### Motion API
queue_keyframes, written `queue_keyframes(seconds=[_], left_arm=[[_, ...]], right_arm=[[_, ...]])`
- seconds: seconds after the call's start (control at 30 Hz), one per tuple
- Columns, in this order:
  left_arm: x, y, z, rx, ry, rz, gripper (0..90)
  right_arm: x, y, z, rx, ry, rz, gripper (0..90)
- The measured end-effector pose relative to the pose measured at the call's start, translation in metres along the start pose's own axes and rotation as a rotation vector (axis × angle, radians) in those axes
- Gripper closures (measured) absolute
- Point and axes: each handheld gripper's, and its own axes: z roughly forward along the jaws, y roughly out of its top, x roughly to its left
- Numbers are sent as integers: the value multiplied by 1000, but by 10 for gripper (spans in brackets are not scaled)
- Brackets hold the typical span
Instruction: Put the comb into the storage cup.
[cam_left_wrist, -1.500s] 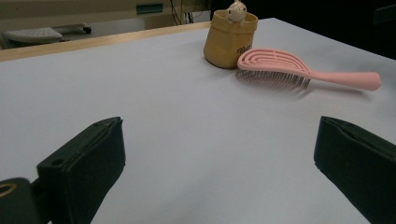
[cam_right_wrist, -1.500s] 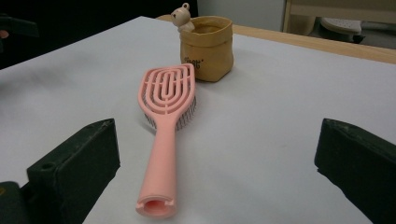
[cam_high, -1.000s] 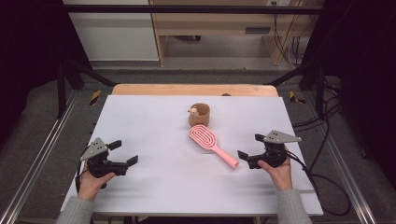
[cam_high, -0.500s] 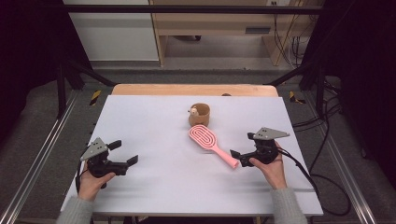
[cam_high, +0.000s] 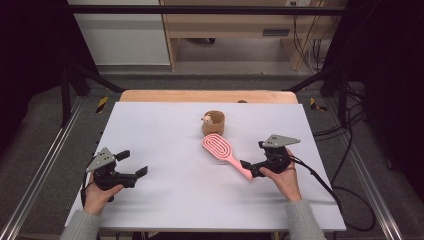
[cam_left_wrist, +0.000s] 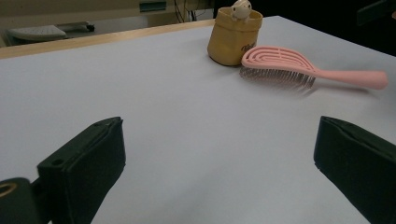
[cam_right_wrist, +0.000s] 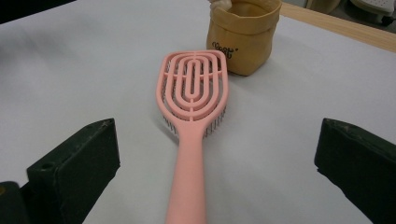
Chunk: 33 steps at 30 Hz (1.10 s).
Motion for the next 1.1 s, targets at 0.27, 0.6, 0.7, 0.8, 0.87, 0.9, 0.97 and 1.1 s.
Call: queue_keyframes(seconds=[0.27,0.6,0.7,0.8,0.87,0.9,0.97,1.1], left_arm=[[0,0,0,0,1,-2,21],[0,-1,1,6,-1,0,21],[1,-1,1,8,0,-1,21],[1,-1,1,6,1,-1,21],[1,-1,1,8,0,0,21],[1,-1,1,8,0,0,21],[1,-1,1,8,0,1,21],[1,-1,1,5,1,-1,21]], right_arm=[[3,6,8,12,11,-13,5],[7,9,22,58,19,-28,5],[8,10,26,64,27,-30,5],[7,10,30,79,27,-25,5],[7,11,32,89,27,-27,5],[8,11,33,95,25,-28,5],[8,12,35,104,31,-31,5],[10,15,40,115,32,-39,5]])
